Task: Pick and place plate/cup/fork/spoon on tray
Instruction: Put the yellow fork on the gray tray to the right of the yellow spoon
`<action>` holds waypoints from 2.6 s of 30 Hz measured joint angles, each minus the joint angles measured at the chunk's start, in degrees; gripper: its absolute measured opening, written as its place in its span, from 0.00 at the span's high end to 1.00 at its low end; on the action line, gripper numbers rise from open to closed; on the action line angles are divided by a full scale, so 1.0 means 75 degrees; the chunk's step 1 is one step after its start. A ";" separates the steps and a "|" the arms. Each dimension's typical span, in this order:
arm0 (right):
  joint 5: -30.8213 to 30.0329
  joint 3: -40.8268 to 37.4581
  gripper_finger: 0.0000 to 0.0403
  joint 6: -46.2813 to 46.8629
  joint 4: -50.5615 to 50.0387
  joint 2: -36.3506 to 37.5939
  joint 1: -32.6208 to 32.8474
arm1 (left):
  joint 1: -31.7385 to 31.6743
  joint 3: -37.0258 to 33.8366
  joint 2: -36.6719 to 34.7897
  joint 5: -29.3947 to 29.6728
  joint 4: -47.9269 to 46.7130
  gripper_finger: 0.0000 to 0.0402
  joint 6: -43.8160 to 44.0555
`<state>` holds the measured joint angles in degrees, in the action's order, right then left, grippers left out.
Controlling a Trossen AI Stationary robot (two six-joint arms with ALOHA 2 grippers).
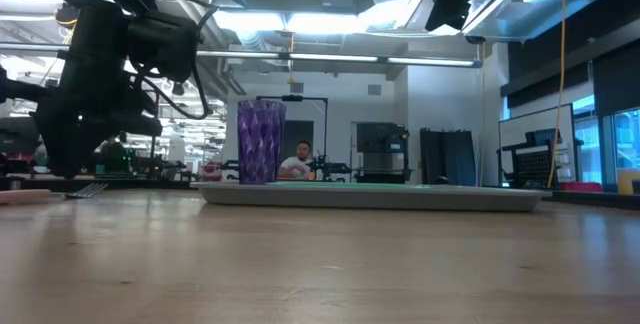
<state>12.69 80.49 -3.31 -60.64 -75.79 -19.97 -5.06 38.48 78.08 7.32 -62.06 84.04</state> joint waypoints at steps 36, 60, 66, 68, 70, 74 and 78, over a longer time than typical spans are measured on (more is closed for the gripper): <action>0.0002 0.0000 0.97 0.0000 -0.0003 0.0000 0.0002 | 0.0000 -0.0609 0.0026 -0.0246 0.0891 0.89 0.0380; 0.0002 0.0000 0.97 -0.0010 -0.0003 0.0000 0.0003 | -0.0003 -0.0434 -0.0289 0.0327 0.0789 0.89 0.0351; 0.0000 0.0000 0.97 -0.0015 -0.0003 0.0000 0.0000 | 0.0000 -0.0586 -0.0289 0.0141 0.0768 0.89 0.0386; 0.0000 0.0000 0.97 -0.0015 -0.0003 0.0000 0.0002 | -0.0001 -0.0586 -0.0289 0.0157 0.0799 0.89 0.0386; 0.0002 0.0000 0.97 0.0000 -0.0003 0.0000 0.0000 | 0.0000 -0.0586 -0.0289 0.0158 0.0834 0.89 0.0380; 0.0001 0.0000 0.97 0.0005 -0.0003 0.0000 0.0003 | 0.0000 -0.0588 -0.0289 0.0098 0.0971 0.89 0.0380; 0.0001 0.0000 0.97 0.0037 -0.0003 0.0000 0.0001 | 0.0000 -0.0589 -0.0288 0.0145 0.1039 0.89 0.0380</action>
<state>12.70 80.49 -3.03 -60.66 -75.79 -19.96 -5.06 34.06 75.92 8.40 -54.26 86.89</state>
